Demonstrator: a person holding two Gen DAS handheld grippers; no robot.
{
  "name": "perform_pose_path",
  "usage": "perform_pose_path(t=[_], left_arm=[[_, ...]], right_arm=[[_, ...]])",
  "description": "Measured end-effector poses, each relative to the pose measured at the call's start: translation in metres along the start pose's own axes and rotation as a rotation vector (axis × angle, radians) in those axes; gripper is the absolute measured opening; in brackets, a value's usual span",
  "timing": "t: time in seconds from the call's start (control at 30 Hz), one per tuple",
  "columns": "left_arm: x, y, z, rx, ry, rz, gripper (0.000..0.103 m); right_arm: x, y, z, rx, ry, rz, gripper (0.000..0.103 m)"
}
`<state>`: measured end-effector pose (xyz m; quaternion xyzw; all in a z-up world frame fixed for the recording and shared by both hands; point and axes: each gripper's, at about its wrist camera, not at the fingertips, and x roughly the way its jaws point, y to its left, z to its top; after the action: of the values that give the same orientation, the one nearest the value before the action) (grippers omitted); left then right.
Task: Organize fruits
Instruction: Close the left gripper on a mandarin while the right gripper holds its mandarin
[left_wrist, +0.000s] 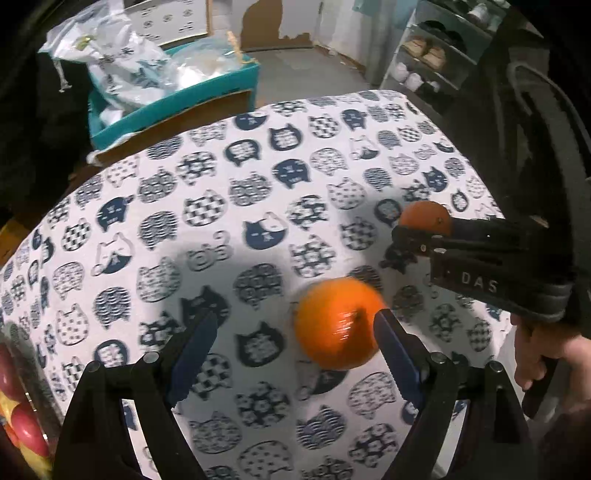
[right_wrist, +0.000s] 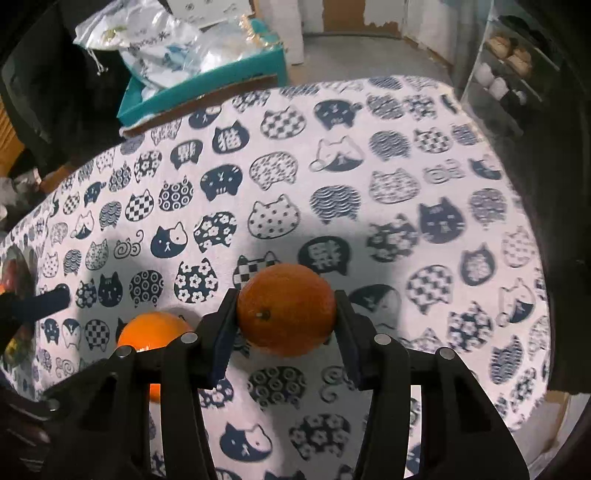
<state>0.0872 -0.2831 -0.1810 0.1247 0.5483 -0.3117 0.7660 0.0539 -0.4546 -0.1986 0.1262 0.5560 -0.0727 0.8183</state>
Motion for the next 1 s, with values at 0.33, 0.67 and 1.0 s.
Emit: perform_pose_path(t=[0.33,0.67,1.0], left_arm=[[0.025,-0.03,0.0,0.041,0.042,-0.024,0.09],[0.055,-0.032,-0.006,0.036,0.093,-0.004,0.09],[0.065,-0.028,-0.006,0.033,0.1,-0.033,0.071]], right_arm=[[-0.031,-0.028,-0.014,0.042,-0.034,-0.037,0.048],[-0.033,-0.037,-0.015,0.064,-0.033,-0.028,0.048],[-0.031,-0.035,-0.014,0.064,-0.034,-0.017,0.048]])
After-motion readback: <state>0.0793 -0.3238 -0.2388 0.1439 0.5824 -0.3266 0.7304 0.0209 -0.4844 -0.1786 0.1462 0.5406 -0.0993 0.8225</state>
